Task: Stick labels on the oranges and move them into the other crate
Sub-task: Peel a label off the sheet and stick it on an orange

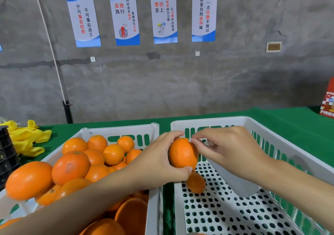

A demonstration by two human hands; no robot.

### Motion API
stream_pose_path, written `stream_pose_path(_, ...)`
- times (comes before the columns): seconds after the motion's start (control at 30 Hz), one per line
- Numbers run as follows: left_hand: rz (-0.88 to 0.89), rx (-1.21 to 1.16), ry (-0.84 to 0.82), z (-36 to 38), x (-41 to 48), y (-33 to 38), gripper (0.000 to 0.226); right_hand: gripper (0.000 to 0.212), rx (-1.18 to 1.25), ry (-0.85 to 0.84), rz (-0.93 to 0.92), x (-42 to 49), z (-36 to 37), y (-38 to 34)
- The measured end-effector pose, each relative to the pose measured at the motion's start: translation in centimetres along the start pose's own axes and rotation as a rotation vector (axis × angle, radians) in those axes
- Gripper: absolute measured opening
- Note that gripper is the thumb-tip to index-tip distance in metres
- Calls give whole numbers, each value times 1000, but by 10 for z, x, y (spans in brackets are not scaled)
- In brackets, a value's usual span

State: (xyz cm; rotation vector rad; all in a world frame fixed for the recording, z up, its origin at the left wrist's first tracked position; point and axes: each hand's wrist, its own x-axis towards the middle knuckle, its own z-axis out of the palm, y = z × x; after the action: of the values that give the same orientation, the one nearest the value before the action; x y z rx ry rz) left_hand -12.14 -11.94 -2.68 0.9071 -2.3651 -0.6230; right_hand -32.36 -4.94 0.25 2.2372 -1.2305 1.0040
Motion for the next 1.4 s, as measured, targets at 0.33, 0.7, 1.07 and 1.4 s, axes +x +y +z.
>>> stream_pose_path(0.33, -20, -16, 12, 2, 1, 2, 72, 14, 69, -131, -49, -2, -1, -2)
stream_pose_path(0.7, -25, -39, 42, 2, 0, 3, 67, 29, 132, -112, 56, -1, -3, 0)
stream_pose_path(1.07, -33, -25, 62, 3, 0, 3, 60, 22, 398, -134, 271, 1, -1, 6)
stream_pose_path(1.4, 17, 10, 37, 1, 1, 1, 68, 24, 451, -99, 355, 4, 0, 6)
